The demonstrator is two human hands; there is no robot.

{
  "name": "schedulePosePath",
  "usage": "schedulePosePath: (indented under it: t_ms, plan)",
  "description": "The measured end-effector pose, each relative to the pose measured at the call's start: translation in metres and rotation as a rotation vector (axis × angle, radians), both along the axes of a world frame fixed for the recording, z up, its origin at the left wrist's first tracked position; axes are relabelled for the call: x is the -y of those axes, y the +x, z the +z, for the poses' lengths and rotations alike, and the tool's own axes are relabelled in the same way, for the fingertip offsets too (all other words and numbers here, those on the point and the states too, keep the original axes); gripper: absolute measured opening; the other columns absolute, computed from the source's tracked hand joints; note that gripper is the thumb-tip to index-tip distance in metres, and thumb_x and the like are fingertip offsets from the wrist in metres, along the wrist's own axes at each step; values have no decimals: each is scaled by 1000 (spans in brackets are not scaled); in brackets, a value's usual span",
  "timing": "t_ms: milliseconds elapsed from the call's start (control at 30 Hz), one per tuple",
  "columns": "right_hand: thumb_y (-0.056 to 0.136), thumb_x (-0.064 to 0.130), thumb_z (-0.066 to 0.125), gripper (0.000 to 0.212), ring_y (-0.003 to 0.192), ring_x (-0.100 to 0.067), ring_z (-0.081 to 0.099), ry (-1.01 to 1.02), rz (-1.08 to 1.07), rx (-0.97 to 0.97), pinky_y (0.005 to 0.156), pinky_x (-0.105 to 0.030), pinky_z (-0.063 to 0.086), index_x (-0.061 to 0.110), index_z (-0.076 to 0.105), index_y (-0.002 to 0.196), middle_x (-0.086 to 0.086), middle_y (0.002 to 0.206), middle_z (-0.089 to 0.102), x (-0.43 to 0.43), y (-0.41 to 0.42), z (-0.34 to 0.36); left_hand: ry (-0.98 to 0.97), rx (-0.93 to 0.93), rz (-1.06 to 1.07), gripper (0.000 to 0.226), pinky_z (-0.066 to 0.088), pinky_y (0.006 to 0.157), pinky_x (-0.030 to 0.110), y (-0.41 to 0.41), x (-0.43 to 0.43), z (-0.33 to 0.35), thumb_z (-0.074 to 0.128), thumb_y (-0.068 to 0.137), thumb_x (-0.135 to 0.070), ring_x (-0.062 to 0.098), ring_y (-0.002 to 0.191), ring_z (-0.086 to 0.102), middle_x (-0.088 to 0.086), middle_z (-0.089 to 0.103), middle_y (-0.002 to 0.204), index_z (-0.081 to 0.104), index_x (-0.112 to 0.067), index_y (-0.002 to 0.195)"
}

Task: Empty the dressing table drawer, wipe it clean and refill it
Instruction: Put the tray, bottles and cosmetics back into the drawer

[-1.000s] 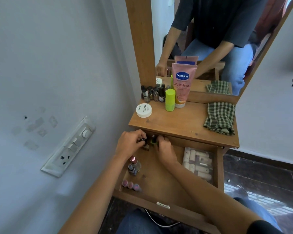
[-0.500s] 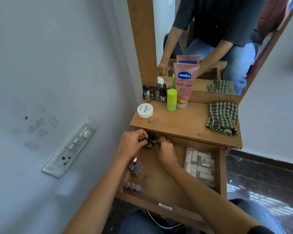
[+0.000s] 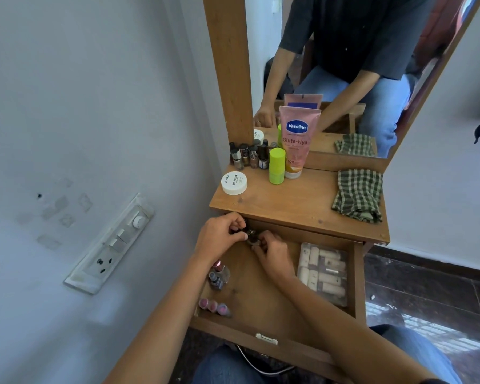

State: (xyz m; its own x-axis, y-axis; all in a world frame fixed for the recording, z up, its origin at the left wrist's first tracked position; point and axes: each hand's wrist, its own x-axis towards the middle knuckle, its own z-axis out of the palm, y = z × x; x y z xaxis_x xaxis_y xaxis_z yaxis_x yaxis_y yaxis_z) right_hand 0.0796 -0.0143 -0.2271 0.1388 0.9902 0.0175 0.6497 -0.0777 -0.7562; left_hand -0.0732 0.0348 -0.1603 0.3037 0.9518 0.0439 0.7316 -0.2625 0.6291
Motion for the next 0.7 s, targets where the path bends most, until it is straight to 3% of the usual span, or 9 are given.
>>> schedulePosePath:
  t_ms: [267,533,700]
  plan:
    - [90,15,60,22,99,-32,60,-7,-137,41,82,-40,50,7,59,110,-15,110,61,-2,7,1,86,12,121,15,53,66,28,3,-1,-2,75,75,-27,-3,68,59,-21,58,63,61,-31,72]
    - [90,14,58,19,94,-35,62,-24,-178,19,76,-40,50,7,57,107,-17,103,64,-5,2,-4,61,-49,110,16,55,75,26,6,1,-6,73,79,-32,0,77,64,-13,71,84,71,-24,92]
    - [90,7,56,20,96,-30,62,-18,-165,-22,78,-35,49,9,54,110,-14,105,64,1,1,-2,59,-71,127,16,55,74,26,6,4,0,71,80,-36,-1,77,63,-14,71,85,71,-26,93]
